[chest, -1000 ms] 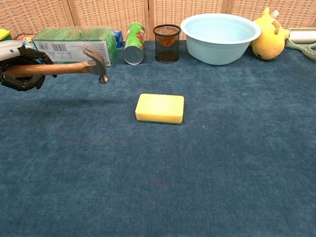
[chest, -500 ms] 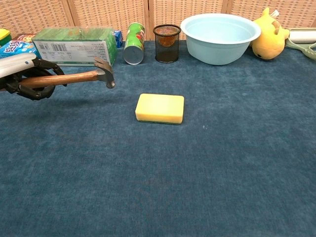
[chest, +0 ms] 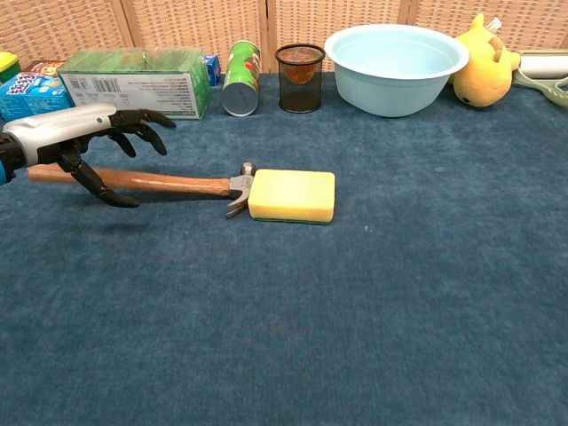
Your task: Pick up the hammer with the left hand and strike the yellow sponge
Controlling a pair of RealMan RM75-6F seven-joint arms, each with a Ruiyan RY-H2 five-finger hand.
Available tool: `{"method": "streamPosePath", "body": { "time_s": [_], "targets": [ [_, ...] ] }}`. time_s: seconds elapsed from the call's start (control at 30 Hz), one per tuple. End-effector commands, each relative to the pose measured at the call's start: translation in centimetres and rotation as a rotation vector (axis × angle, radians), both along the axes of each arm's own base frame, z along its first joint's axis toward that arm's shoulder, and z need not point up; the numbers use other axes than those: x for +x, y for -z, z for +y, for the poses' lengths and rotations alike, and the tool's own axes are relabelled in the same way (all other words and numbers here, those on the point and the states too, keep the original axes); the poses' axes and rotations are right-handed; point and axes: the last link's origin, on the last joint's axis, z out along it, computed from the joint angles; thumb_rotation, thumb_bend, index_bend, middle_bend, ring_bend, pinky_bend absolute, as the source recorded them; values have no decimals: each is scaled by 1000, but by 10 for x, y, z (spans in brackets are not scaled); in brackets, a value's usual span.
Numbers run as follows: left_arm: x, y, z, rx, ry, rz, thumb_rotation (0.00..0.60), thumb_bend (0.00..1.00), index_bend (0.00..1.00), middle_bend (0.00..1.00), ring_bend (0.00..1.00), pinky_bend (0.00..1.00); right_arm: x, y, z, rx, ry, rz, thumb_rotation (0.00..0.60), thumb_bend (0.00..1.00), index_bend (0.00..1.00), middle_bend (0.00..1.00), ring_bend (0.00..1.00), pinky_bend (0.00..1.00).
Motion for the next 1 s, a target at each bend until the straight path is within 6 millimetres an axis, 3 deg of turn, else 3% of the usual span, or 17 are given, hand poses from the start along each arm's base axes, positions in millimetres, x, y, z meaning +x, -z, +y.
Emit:
{"method": "streamPosePath", "body": {
  "time_s": [0.03,0.27,0.37,0.5,0.53,0.57,0.73,0.87,1.0],
  "targets": [
    [-2,-12,-5,21,11,6,600,75,0,53,1,127,0,0,-2,3,-5,1,600,379,440,433,407,333],
    [-12,-42,-27,66,-4,23,600,118,2,55,6,134,4,1,-10,23,-24,10,600,380,440,433,407,332],
    [-16,-57,-42,86,-14,34,600,141,53,101,42,137,7,2,-15,34,-41,14,600,381,440,433,407,332],
    [-28,-86,-83,177,-34,30,600,149,132,150,79,137,16,8,-25,67,-91,35,600,380,440,433,407,330],
    [-39,-103,-111,244,-57,22,600,151,145,162,89,137,25,13,-30,92,-131,44,600,380,440,433,408,329],
    [-42,-110,-125,273,-59,20,600,152,161,174,99,137,28,14,-32,98,-140,49,600,380,440,433,407,329],
    [-59,-130,-168,370,-115,33,600,153,207,210,121,139,38,19,-37,122,-173,61,600,380,440,433,407,329],
    [-66,-137,-185,411,-161,45,600,153,210,219,127,139,38,22,-39,135,-166,58,600,380,440,433,407,329],
    [-69,-137,-189,420,-191,45,600,153,210,221,131,139,39,24,-42,146,-163,60,600,380,440,433,408,329]
  ]
}}
